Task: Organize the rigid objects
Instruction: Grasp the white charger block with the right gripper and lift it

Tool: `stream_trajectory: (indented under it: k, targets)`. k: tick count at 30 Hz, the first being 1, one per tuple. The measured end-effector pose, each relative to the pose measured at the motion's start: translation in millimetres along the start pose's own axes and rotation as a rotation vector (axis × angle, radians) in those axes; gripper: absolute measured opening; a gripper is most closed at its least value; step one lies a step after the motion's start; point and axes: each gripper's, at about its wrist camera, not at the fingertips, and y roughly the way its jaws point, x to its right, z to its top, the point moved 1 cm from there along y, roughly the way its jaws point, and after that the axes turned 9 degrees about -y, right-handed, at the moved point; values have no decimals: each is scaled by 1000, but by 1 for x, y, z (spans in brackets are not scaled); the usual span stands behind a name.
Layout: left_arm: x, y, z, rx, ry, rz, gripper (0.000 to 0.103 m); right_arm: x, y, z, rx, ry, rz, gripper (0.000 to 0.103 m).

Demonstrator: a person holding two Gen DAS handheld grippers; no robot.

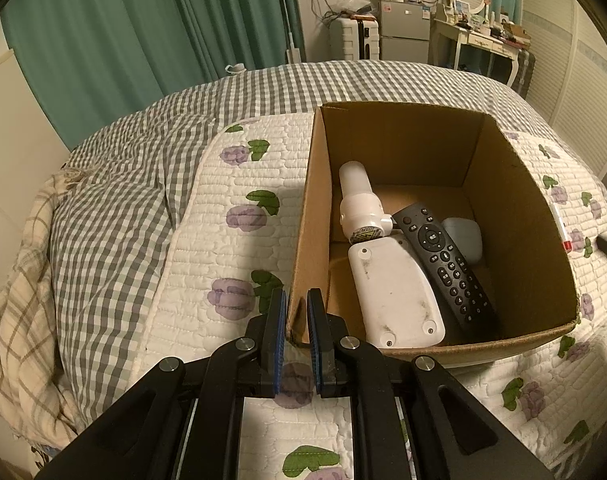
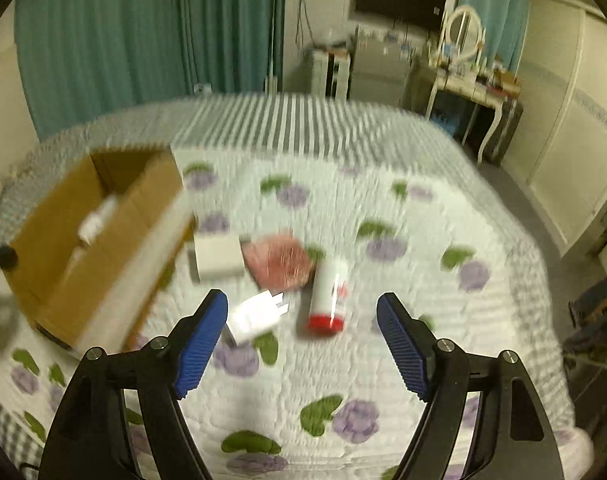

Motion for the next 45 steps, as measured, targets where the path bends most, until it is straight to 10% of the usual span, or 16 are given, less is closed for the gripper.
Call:
stream_trajectory:
  k: [22, 27, 45]
  targets:
    - [-2, 1, -2, -5, -6, -3, 11, -34, 111, -8, -173, 3, 170, 85]
    - [-2, -1, -1, -5, -8, 2, 11, -32, 117, -10, -186, 18, 187, 71]
    - [-4, -3, -1, 5, -9, -10, 11, -52, 10, 37, 40, -159, 121, 61]
